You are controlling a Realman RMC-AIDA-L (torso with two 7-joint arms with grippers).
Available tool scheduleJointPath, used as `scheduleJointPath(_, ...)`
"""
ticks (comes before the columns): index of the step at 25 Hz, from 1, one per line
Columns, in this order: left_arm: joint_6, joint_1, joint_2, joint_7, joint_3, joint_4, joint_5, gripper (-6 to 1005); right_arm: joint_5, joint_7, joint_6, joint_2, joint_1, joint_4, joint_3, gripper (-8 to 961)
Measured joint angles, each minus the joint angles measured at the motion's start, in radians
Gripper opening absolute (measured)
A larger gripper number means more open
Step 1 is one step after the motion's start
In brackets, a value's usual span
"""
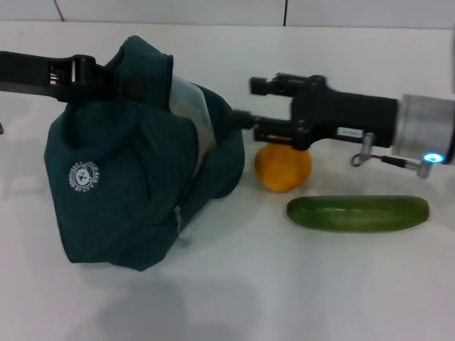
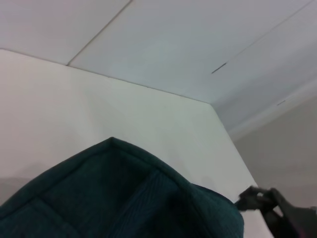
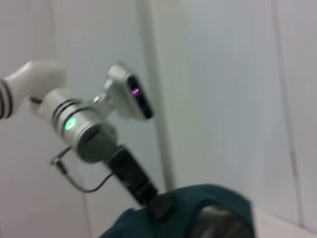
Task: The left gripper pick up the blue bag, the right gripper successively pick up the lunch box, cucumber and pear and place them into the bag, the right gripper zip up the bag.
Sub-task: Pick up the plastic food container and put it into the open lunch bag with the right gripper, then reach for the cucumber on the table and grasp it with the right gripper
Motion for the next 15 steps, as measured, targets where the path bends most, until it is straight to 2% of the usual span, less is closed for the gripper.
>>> scheduleJointPath(6, 0.000, 0.008, 0.001, -0.003, 0.000, 0.000, -0.001, 38, -0.008, -0.006, -0.065, -0.011, -0.080, -0.007, 0.117, 665)
scheduleJointPath(12, 0.000, 0.028, -0.001, 0.001, -0.012, 0.000, -0.007, 38, -0.010, 0.023, -0.110, -0.052, -0.145, -0.014, 0.190, 665)
scheduleJointPath(15, 0.001, 0.035, -0.004, 0.011, -0.015, 0.000, -0.028, 38, -0.021, 0.101, -0.134, -0.088, -0.158, -0.035, 0.225, 663)
